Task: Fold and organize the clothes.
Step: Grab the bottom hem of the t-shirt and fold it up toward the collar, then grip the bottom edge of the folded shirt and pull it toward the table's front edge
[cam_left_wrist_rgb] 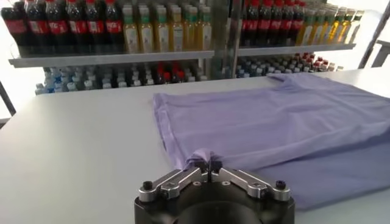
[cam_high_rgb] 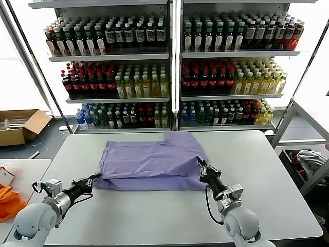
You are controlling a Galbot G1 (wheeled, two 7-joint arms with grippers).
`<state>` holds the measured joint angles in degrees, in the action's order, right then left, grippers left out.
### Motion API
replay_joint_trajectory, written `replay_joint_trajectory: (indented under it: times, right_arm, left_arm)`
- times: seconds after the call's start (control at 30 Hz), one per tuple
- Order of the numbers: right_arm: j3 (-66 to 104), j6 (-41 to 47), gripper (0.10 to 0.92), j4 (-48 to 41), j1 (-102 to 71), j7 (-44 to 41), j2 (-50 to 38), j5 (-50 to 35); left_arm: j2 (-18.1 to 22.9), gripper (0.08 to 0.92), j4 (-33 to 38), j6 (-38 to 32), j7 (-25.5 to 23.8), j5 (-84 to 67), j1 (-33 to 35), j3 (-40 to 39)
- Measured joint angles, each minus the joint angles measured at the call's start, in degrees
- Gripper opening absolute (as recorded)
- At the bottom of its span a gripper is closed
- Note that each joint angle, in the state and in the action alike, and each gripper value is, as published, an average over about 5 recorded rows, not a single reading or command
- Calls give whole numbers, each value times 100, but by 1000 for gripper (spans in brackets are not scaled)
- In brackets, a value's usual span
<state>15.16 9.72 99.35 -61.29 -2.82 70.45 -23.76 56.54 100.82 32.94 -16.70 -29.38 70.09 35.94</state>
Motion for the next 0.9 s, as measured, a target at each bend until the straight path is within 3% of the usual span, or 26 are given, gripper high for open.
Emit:
replay_joint_trajectory:
  times: [0.1, 0.37, 0.7, 0.9]
  right_arm:
    - [-43, 135, 234, -75, 121, 29, -49, 50]
    - [12, 506, 468, 135, 3, 252, -175, 178]
    - [228, 838, 752, 918, -913, 720, -196, 405]
    - [230, 1060, 821, 1143, -1326, 1003, -108, 449]
  left_arm:
    - [7, 132, -130, -10, 8, -1, -143, -48]
    - [-53, 359, -180, -65, 45, -9, -244, 11]
    - [76, 645, 282, -164, 47, 15, 183, 222]
    - [307, 796, 396, -245, 90, 134, 385, 163]
